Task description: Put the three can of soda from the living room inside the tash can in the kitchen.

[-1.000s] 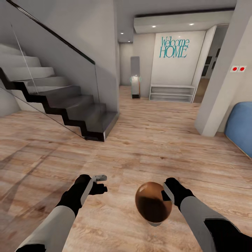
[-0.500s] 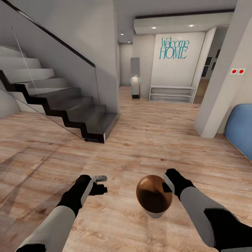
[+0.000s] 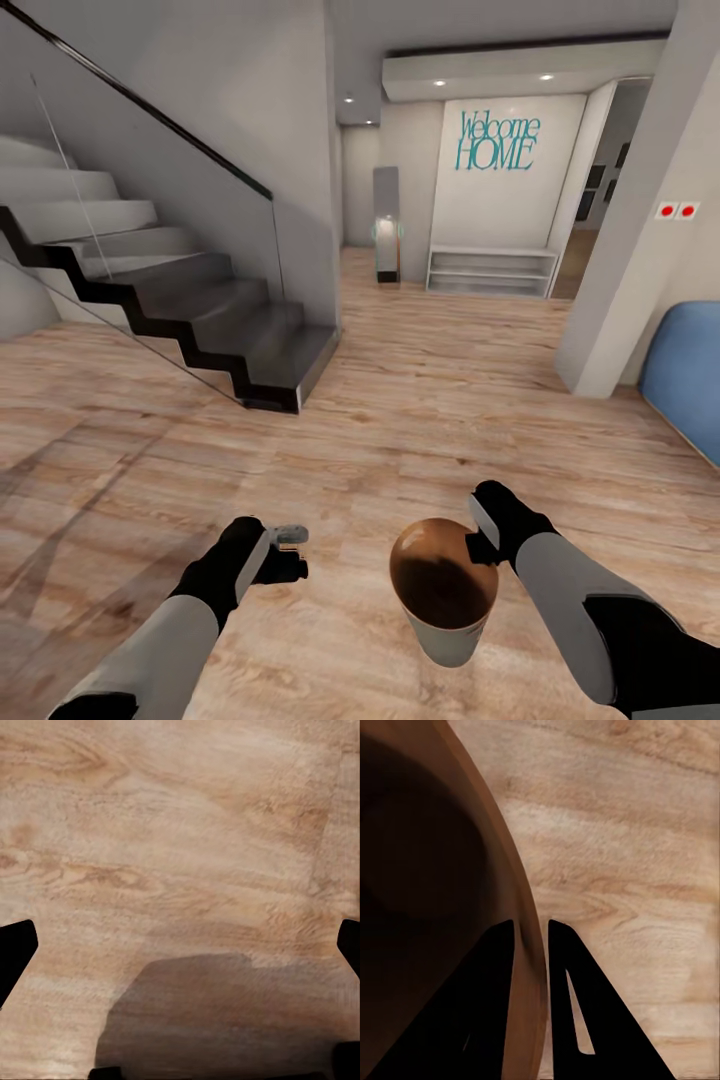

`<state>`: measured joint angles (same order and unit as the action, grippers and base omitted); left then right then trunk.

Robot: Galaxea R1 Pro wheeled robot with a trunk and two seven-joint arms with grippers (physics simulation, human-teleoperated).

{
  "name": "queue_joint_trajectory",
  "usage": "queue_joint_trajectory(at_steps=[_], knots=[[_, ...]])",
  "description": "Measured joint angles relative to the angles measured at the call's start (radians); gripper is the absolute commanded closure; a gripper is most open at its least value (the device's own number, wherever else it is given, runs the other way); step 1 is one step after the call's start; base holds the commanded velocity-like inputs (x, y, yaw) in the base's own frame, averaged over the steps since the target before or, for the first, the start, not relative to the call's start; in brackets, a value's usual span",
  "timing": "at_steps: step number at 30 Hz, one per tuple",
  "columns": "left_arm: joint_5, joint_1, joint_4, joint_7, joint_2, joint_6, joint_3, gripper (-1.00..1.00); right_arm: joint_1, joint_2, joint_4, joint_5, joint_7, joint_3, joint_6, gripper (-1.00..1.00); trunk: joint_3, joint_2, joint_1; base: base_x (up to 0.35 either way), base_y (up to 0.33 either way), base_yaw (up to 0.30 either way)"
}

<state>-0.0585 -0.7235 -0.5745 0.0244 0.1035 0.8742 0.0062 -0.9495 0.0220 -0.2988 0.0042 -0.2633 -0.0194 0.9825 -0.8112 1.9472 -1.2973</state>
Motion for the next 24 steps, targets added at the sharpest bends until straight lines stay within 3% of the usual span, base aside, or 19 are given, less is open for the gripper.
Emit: queue_joint_trajectory(at_steps=[11, 20, 24], knots=[[0.001, 0.001, 0.072, 0.003, -0.001, -0.058, 0.0, -1.0, 0.001, 0.003, -0.002, 0.004, 0.0, 0.002, 0.014, 1.0, 0.035, -0.077, 0.042, 0.0, 0.0, 0.0], [-0.002, 0.001, 0.212, 0.01, -0.001, -0.126, 0.0, -1.0, 0.003, 0.007, -0.002, 0.004, 0.0, 0.005, 0.013, 1.0, 0.063, -0.14, 0.077, 0.0, 0.0, 0.0], [-0.004, 0.001, 0.222, 0.012, -0.001, -0.136, 0.001, -1.0, 0.004, 0.008, -0.002, 0.002, 0.0, 0.004, 0.013, 1.0, 0.075, -0.168, 0.092, 0.0, 0.0, 0.0]])
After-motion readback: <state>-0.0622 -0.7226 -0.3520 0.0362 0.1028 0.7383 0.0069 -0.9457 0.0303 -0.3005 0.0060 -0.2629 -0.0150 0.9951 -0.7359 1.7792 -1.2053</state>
